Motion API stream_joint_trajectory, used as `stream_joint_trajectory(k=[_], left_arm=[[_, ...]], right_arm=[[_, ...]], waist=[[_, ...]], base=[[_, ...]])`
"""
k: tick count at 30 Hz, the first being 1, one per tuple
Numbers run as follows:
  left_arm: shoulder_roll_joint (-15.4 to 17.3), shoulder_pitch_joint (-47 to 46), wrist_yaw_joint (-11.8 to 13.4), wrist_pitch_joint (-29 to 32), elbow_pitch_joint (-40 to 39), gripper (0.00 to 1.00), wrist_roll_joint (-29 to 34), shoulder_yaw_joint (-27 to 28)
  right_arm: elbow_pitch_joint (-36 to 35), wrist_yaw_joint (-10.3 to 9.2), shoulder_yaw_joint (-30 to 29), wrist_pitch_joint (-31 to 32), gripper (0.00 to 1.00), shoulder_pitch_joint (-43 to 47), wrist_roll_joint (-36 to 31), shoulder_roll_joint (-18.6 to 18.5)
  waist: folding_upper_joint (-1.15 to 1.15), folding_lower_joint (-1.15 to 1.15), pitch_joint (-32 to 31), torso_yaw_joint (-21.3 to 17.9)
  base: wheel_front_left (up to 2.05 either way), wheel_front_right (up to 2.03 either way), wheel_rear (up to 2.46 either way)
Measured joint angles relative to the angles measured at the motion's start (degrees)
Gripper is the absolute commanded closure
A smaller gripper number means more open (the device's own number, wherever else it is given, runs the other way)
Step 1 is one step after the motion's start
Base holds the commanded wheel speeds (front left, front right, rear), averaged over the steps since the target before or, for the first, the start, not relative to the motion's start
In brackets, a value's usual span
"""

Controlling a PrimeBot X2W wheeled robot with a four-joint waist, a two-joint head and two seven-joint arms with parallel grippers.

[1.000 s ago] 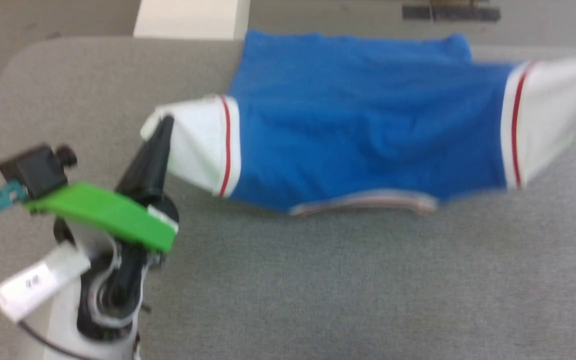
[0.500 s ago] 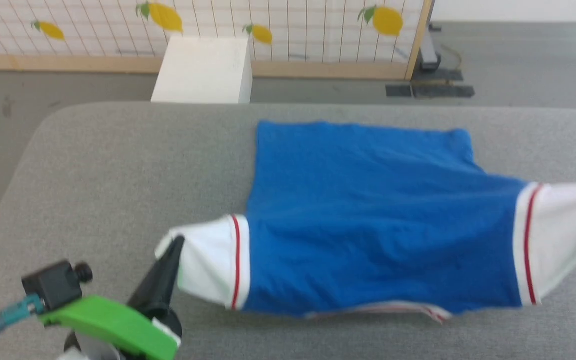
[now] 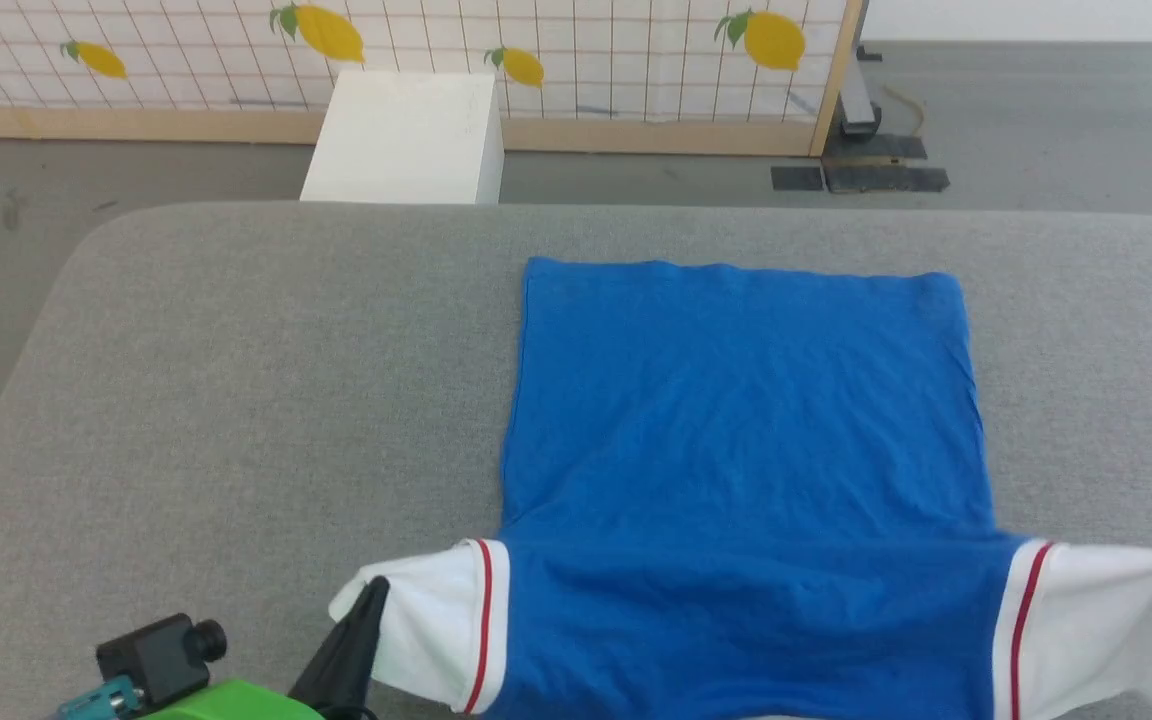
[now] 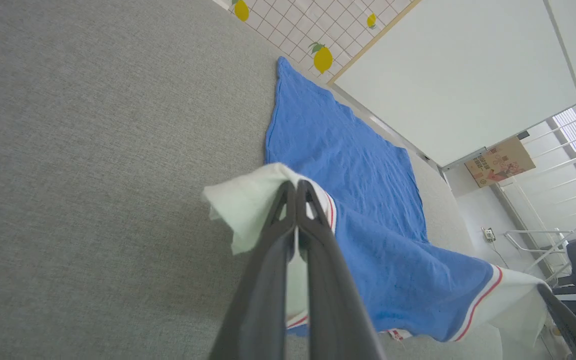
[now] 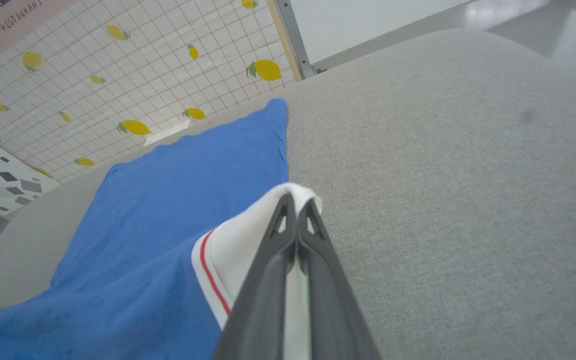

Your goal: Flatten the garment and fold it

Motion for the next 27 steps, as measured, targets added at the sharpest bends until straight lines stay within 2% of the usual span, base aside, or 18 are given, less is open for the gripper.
stream_joint_trajectory(k=[6,15,23,24,25,26,27], left_arm=[[-0.55,-2.96,-0.82,-0.90,3.77,1.00,1.60,-2.23],[-0.18,-8.67,-1.34,-0.53,4.66,1.00,4.13,-4.17],[-0.25,-9.39,-1.33,-0.23,4.65,1.00,4.44,-4.97],[-0.29,-9.39,-1.33,-0.23,4.66,1.00,4.44,-5.06],[-0.31,-9.39,-1.33,-0.24,4.66,1.00,4.44,-5.10],[-0.34,-9.39,-1.33,-0.25,4.66,1.00,4.45,-5.11],[-0.35,-9.38,-1.33,-0.25,4.66,1.00,4.44,-5.14]], right_arm=[[10.50,0.00,2.34,-1.35,1.00,-0.37,-2.41,0.03],[25.41,0.00,5.48,-1.33,1.00,-7.16,-7.84,0.05],[32.71,0.05,5.34,-4.24,1.00,-11.22,-9.00,-0.40],[33.31,0.07,5.31,-4.46,0.79,-11.56,-9.23,-0.40],[33.76,0.07,5.31,-4.61,0.52,-11.80,-9.33,-0.40],[33.87,0.07,5.34,-4.60,0.00,-11.86,-9.44,-0.40],[33.86,0.07,5.31,-4.59,0.00,-11.95,-9.37,-0.40]], waist=[[0.00,0.00,2.88,0.41],[0.00,0.00,5.87,1.52],[0.00,0.00,5.83,2.13],[0.00,0.00,5.71,2.13],[0.00,0.00,5.58,2.10],[0.00,0.00,5.49,2.06],[0.00,0.00,5.39,1.98]], base=[[0.00,0.00,0.00],[0.00,0.00,0.00],[0.00,0.00,0.00],[0.00,0.00,0.00],[0.00,0.00,0.00],[0.00,0.00,0.00],[0.00,0.00,0.00]])
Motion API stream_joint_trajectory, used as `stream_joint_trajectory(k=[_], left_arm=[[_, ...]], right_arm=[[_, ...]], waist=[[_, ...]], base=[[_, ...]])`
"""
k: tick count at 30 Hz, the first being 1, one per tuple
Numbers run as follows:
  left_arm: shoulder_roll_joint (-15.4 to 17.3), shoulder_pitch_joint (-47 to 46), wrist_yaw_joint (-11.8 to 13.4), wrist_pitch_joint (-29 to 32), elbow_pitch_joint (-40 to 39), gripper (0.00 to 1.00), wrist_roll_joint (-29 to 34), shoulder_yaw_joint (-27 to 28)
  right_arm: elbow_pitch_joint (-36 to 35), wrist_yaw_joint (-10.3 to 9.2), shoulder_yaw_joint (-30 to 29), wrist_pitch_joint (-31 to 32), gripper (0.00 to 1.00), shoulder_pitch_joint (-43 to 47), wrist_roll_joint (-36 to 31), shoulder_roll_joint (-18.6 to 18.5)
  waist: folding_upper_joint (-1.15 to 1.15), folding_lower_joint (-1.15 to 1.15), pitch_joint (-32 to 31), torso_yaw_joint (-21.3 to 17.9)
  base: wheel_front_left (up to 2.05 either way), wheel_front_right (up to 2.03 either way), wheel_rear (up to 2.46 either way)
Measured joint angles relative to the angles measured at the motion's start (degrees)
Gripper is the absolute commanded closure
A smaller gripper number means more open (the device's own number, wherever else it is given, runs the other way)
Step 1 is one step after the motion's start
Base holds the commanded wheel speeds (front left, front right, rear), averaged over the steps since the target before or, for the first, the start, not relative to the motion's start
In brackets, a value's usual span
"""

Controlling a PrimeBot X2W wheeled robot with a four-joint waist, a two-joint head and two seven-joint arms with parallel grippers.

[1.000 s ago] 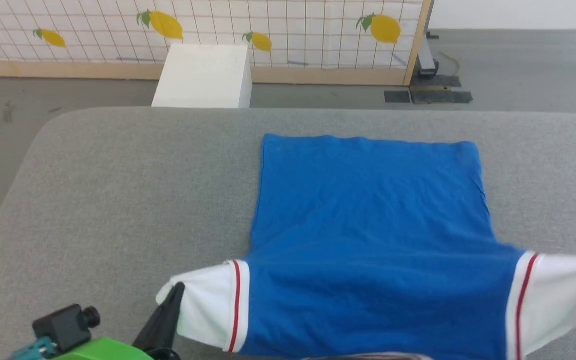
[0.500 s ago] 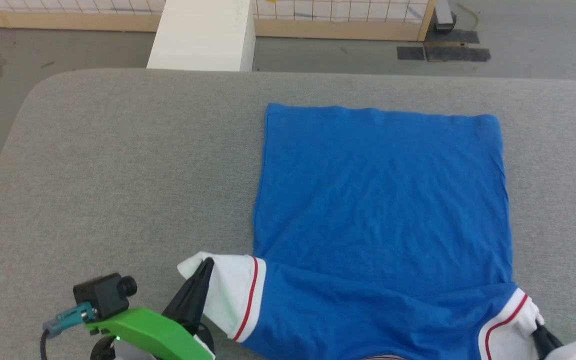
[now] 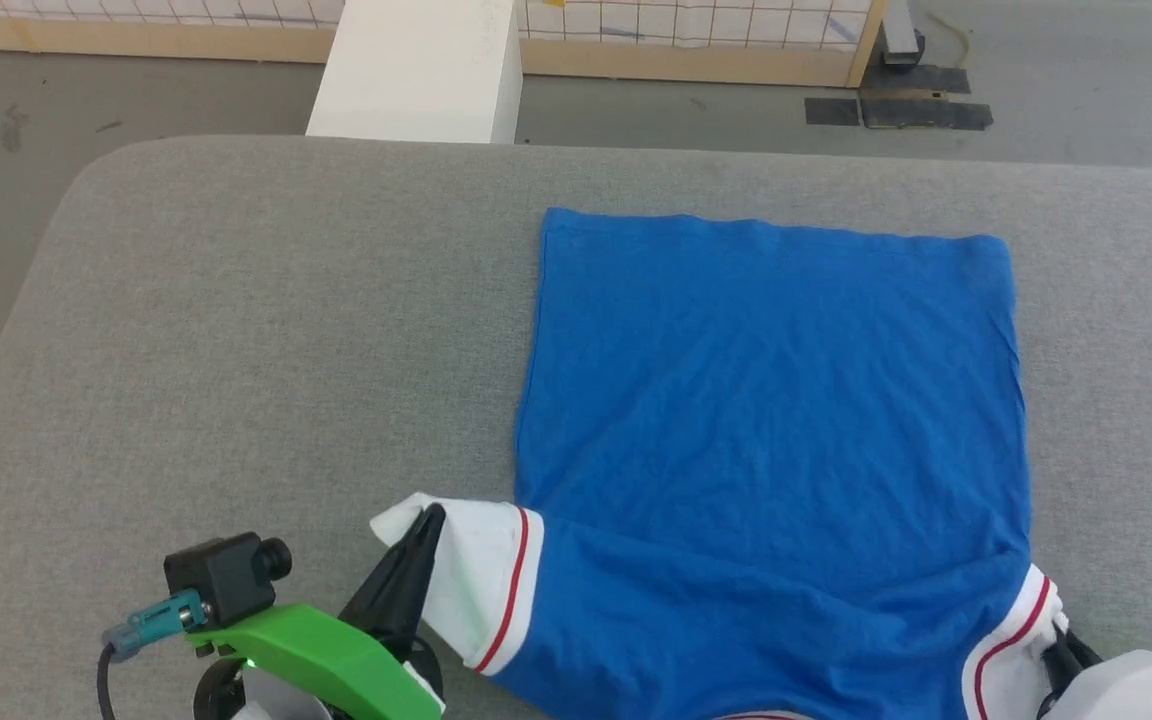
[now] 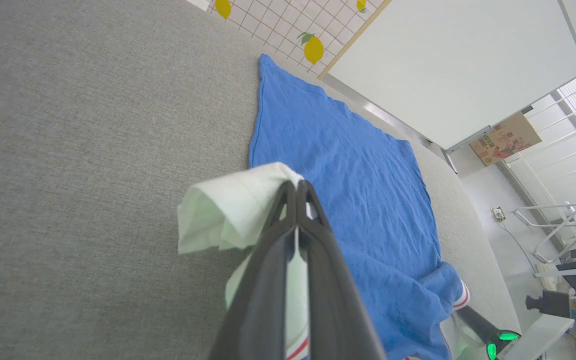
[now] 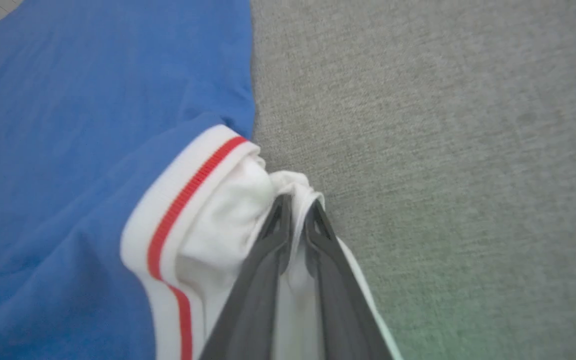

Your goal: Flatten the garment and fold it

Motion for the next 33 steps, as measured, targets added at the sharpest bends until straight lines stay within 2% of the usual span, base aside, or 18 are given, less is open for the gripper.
stream_joint_trajectory(k=[2,5,11,14,17,21,26,30,33], left_arm=[[-0.02,0.00,0.00,-0.05,-0.04,1.00,0.00,-0.09],[-0.05,0.05,0.00,-0.15,-0.63,1.00,0.00,-0.16],[-0.07,0.31,0.00,-0.99,-2.40,1.00,0.24,-0.30],[-0.08,0.31,0.00,-1.30,-3.33,1.00,0.98,-0.63],[-0.22,0.16,-0.02,-1.33,-3.98,1.00,1.81,-1.54],[-0.46,-0.76,-0.37,-1.43,-4.89,1.00,2.52,-2.69],[-0.71,-3.46,-1.02,-1.64,-5.70,1.00,3.61,-4.19],[-1.00,-4.95,-1.29,-1.66,-6.65,1.00,4.93,-5.17],[-1.32,-6.26,-1.62,-1.65,-6.83,1.00,5.52,-6.11]], right_arm=[[-1.19,0.00,-0.02,0.75,0.00,-0.07,0.27,0.04],[-6.54,-0.02,-0.97,4.03,0.00,0.73,1.72,0.44],[-26.91,-0.08,-6.78,8.68,0.00,4.92,3.01,0.44],[-33.07,-0.08,-8.64,9.15,0.00,3.09,3.94,0.46],[-35.83,-0.08,-8.03,10.94,0.00,-1.69,1.42,0.33],[-34.11,-0.08,-5.90,14.64,0.00,-12.02,0.09,-1.71],[-27.76,-0.07,-2.40,20.13,0.00,-24.99,-2.87,-8.15],[-19.68,-0.07,-2.74,27.27,0.00,-35.43,-4.61,-9.02],[-13.82,-0.07,-4.68,31.85,0.00,-41.80,-9.12,-9.81]], waist=[[0.00,0.00,-0.20,-0.12],[0.01,0.00,-0.38,-0.32],[0.00,0.00,-0.01,-0.73],[0.00,0.00,0.65,-0.74],[0.00,0.00,1.74,-0.50],[0.00,0.00,3.87,0.05],[0.00,0.00,7.22,1.17],[0.00,0.01,10.37,2.28],[0.00,0.01,12.88,3.20]], base=[[0.00,0.00,0.00],[0.00,0.00,0.00],[0.00,0.00,0.00],[0.00,0.00,0.00],[0.00,0.00,0.00],[0.00,0.00,0.00],[0.00,0.00,0.00],[0.00,0.00,0.00],[0.00,0.00,0.00]])
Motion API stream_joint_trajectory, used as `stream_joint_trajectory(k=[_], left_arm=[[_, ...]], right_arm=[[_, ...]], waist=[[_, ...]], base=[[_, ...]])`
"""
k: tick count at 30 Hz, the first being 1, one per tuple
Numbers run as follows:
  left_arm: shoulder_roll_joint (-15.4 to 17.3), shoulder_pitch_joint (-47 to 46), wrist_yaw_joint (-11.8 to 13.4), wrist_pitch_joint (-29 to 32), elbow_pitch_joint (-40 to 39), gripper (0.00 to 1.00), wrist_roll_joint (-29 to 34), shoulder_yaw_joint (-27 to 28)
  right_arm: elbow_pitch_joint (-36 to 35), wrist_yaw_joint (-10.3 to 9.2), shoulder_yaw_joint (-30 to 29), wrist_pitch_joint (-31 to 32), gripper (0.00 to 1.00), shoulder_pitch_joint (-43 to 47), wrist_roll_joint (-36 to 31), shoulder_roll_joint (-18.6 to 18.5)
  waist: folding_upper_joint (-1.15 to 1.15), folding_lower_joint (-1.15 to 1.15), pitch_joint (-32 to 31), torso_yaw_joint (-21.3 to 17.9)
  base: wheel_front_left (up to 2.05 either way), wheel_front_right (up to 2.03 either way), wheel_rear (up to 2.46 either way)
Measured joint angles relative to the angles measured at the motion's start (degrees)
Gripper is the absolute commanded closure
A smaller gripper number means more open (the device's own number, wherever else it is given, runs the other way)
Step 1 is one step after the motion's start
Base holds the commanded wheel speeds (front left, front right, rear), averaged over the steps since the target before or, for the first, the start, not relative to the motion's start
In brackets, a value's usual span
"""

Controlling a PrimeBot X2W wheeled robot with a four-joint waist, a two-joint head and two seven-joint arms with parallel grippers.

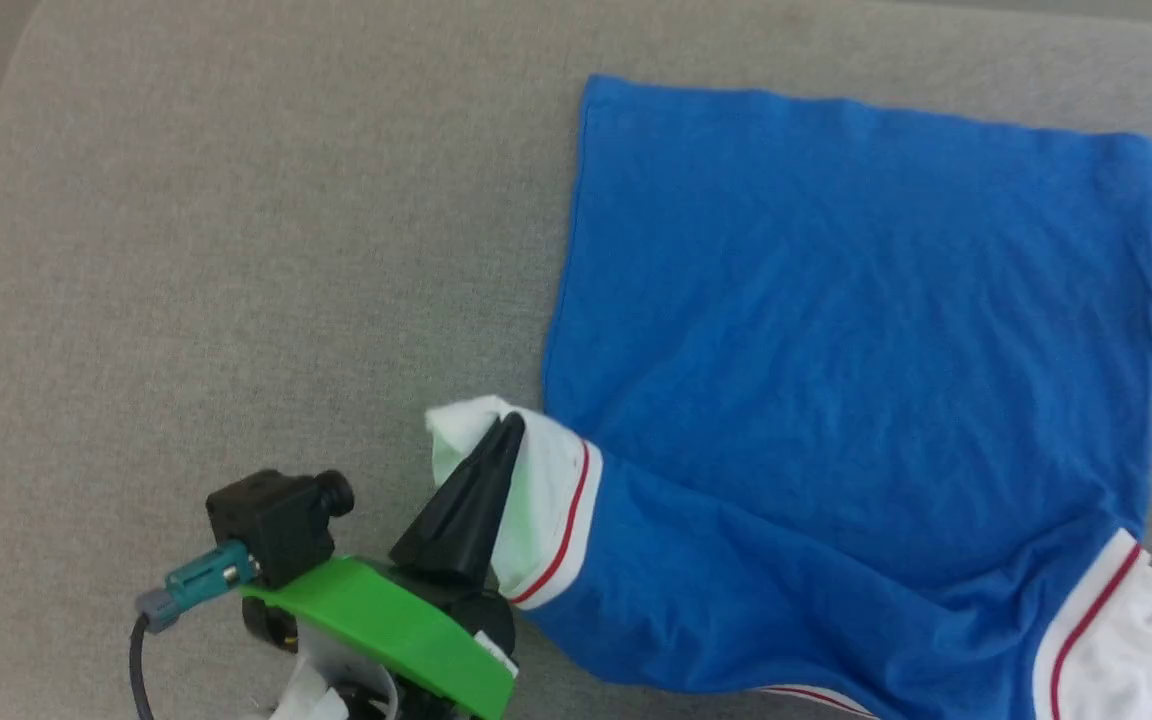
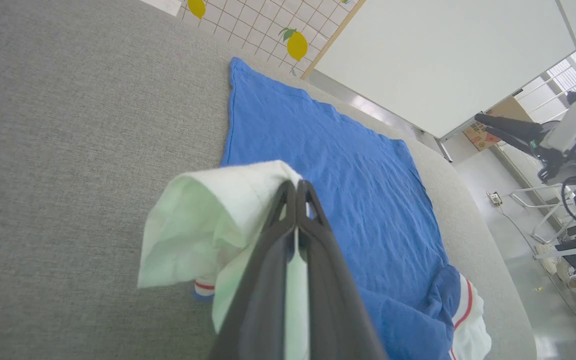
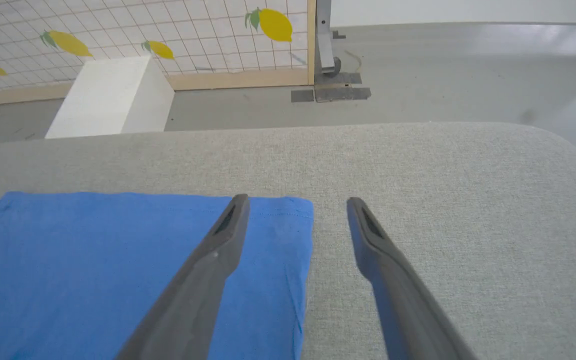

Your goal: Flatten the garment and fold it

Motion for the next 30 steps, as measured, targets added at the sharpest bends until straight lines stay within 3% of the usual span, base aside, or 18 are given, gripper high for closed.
stream_joint_trajectory(k=[5,16,17,18,19,30], left_arm=[[-0.55,-2.24,-0.89,-0.19,0.21,1.00,0.27,-1.29],[-1.72,-4.18,-1.45,-1.42,1.38,1.00,0.43,-2.08],[-1.77,-4.30,-1.45,-1.44,1.40,1.00,0.43,-2.07],[-1.78,-4.35,-1.45,-1.44,1.45,1.00,0.43,-2.00],[-1.77,-4.40,-1.45,-1.44,1.57,1.00,0.43,-1.94],[-1.64,-4.86,-1.40,-1.51,2.66,1.00,0.36,-1.09]], right_arm=[[7.91,0.00,-4.43,5.00,0.00,-6.01,-6.51,-0.30],[12.88,0.00,-10.11,4.77,0.00,-8.93,-12.78,1.57],[12.82,0.00,-10.62,4.79,0.54,-9.54,-13.10,1.56],[12.70,-0.01,-10.91,4.76,0.65,-10.20,-13.47,1.55],[12.51,-0.01,-11.05,4.60,1.00,-10.62,-13.76,1.56],[14.18,0.00,-10.66,-0.71,1.00,-10.22,-12.62,3.28]], waist=[[0.00,0.00,4.11,1.93],[0.00,0.00,10.96,6.38],[0.00,0.00,11.29,6.63],[0.00,0.00,11.68,6.91],[0.00,0.00,11.97,7.14],[0.00,0.00,8.46,6.44]], base=[[0.00,0.00,0.00],[0.00,0.00,0.00],[0.00,0.00,0.00],[0.00,0.00,0.00],[0.00,0.00,0.00],[0.00,0.00,0.00]])
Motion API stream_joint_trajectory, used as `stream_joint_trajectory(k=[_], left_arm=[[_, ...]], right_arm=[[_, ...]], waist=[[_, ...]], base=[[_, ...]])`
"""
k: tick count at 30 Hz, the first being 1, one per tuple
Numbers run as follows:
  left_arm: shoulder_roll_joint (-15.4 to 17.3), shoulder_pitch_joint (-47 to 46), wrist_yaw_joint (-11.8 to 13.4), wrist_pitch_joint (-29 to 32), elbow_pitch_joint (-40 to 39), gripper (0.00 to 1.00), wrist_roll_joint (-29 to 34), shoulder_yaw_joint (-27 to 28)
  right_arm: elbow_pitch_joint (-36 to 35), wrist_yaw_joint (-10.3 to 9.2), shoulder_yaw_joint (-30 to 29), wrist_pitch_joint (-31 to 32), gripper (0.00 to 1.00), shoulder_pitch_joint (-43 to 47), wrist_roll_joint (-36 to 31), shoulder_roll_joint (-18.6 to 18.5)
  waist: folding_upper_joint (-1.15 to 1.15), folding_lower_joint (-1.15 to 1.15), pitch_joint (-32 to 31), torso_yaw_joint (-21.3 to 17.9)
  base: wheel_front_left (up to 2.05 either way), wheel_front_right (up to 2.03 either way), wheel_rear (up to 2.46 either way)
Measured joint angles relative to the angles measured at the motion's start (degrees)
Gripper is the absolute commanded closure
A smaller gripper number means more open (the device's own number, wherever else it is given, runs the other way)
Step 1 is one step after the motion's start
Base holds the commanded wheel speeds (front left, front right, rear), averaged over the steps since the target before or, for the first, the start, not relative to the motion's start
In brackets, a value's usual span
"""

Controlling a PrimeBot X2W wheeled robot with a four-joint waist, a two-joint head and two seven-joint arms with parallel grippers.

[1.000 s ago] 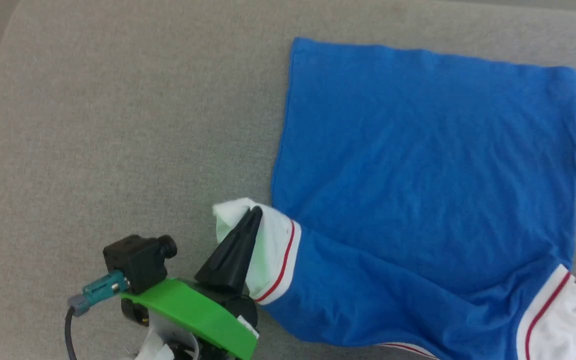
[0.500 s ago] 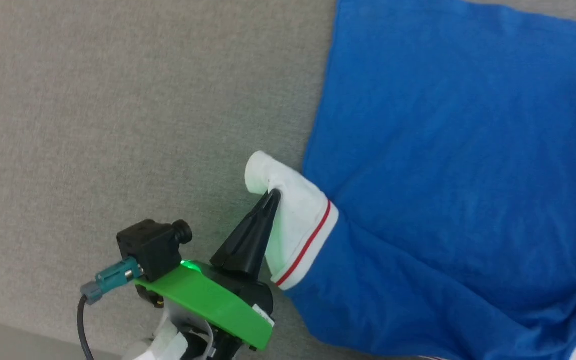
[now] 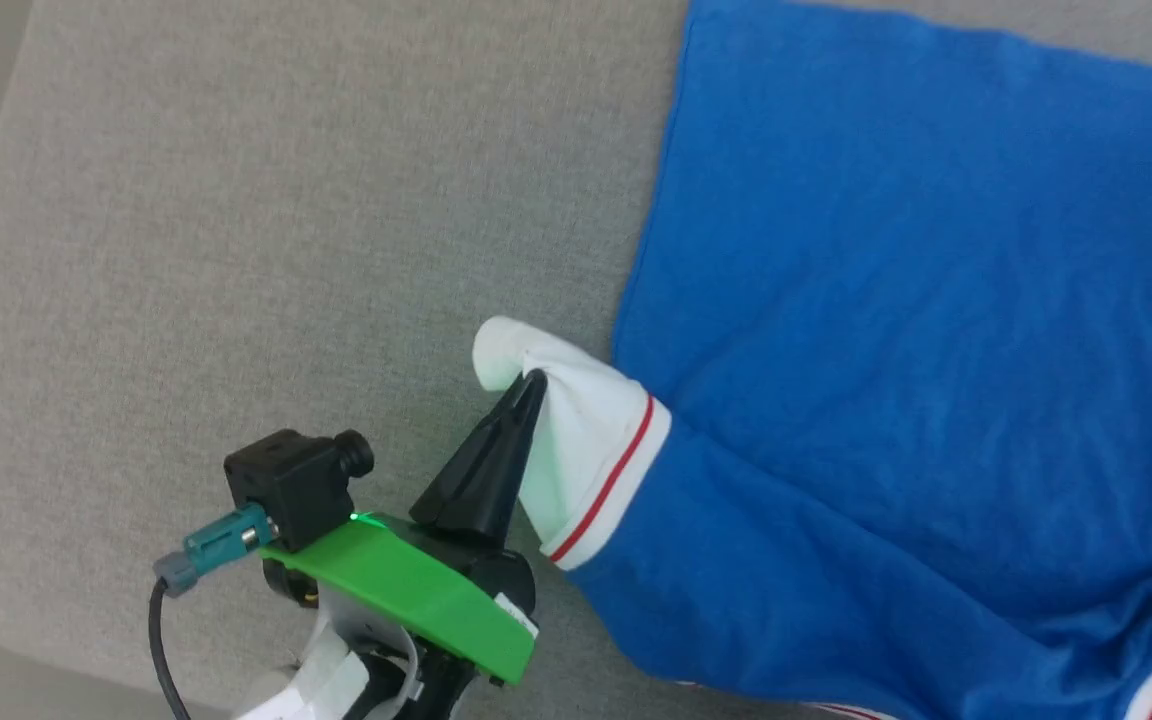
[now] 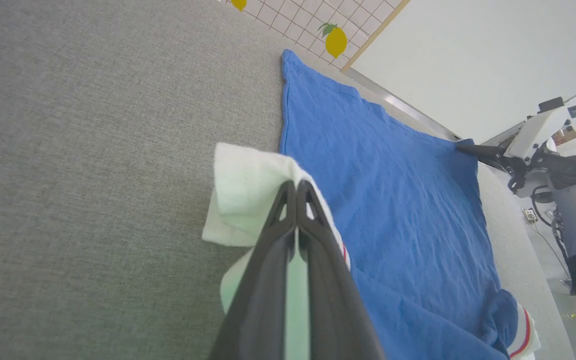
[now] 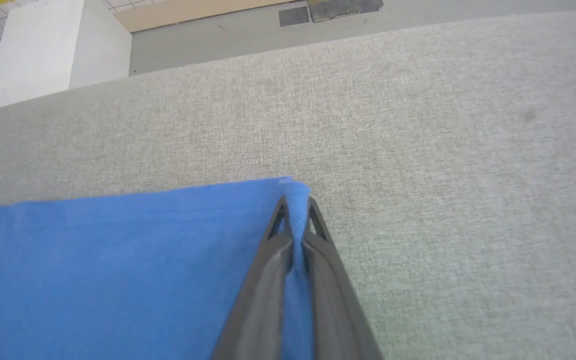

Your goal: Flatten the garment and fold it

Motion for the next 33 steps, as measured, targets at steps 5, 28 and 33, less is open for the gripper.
stream_joint_trajectory(k=[5,28,33], left_arm=[[0.36,0.55,0.83,-0.01,1.01,1.00,-0.44,1.11],[3.33,11.17,5.31,-0.86,-0.09,1.00,-1.10,5.81],[3.83,12.12,5.53,-0.08,-0.79,1.00,-1.54,5.93]], right_arm=[[0.16,0.00,1.15,-3.35,1.00,2.89,3.60,-0.01],[-33.57,0.00,-12.06,0.11,1.00,46.98,27.98,6.75],[-25.94,-0.01,-10.80,-3.32,1.00,55.43,33.23,6.84]], waist=[[0.00,0.00,-4.03,-1.33],[0.00,-0.01,-20.09,-12.37],[0.00,-0.01,-21.76,-13.74]], base=[[0.00,0.00,0.00],[0.00,0.00,0.00],[0.00,0.00,0.00]])
